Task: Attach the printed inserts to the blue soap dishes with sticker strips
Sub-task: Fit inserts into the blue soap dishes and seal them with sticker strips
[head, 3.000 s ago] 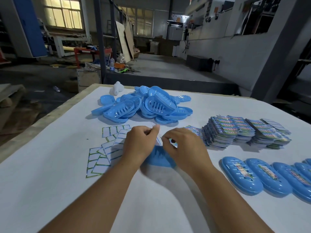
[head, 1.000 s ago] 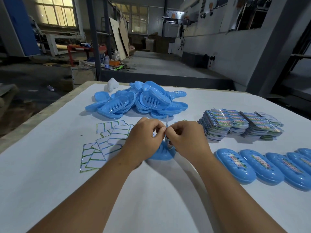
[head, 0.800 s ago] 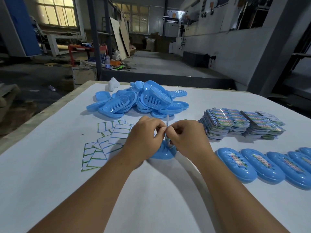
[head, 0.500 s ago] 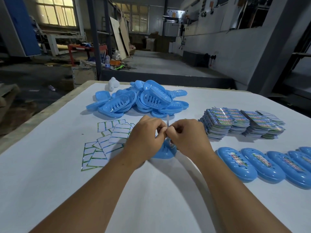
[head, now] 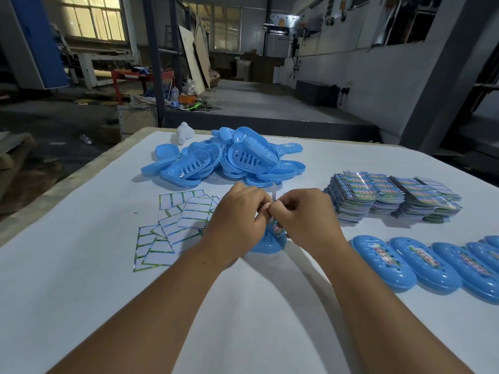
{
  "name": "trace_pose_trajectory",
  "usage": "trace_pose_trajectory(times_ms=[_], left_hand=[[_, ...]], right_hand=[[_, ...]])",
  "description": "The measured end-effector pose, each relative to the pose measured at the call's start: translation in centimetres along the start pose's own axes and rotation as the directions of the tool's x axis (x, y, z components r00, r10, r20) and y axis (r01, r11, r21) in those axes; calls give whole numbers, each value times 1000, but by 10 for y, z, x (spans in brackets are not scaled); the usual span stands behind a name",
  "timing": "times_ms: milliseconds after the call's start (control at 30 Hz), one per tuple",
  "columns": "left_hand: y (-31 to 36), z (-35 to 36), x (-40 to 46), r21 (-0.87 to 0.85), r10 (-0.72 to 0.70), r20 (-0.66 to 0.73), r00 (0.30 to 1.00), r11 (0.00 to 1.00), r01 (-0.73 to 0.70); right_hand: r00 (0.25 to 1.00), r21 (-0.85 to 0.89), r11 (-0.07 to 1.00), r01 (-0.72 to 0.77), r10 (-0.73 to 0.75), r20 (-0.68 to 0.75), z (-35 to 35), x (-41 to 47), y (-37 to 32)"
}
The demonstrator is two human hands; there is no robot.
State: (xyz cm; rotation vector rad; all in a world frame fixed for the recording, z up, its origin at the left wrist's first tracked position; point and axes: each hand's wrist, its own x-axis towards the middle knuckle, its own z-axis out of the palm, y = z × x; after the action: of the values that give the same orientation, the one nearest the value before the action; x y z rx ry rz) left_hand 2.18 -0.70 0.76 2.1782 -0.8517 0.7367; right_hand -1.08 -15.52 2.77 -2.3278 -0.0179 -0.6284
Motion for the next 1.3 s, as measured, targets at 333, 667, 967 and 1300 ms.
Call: trace_pose_trajectory(times_ms=[333, 667, 967, 1300], left_hand=[[0, 1, 2, -191, -243, -111, 964, 957, 220], [-9, -1, 6, -382, -533, -78, 842, 796, 469], [1, -1, 4, -438, -472, -96, 876, 811, 389], [2, -6, 3, -481, -460, -37, 887, 786, 387]], right_hand=[[989, 265, 953, -147, 150, 7, 1, 6, 9], [914, 740, 546, -394, 144, 380, -10, 6, 4], [929, 707, 612, -354, 143, 341, -2, 1, -2], [975, 574, 800, -175, 61, 212, 3, 2, 3]])
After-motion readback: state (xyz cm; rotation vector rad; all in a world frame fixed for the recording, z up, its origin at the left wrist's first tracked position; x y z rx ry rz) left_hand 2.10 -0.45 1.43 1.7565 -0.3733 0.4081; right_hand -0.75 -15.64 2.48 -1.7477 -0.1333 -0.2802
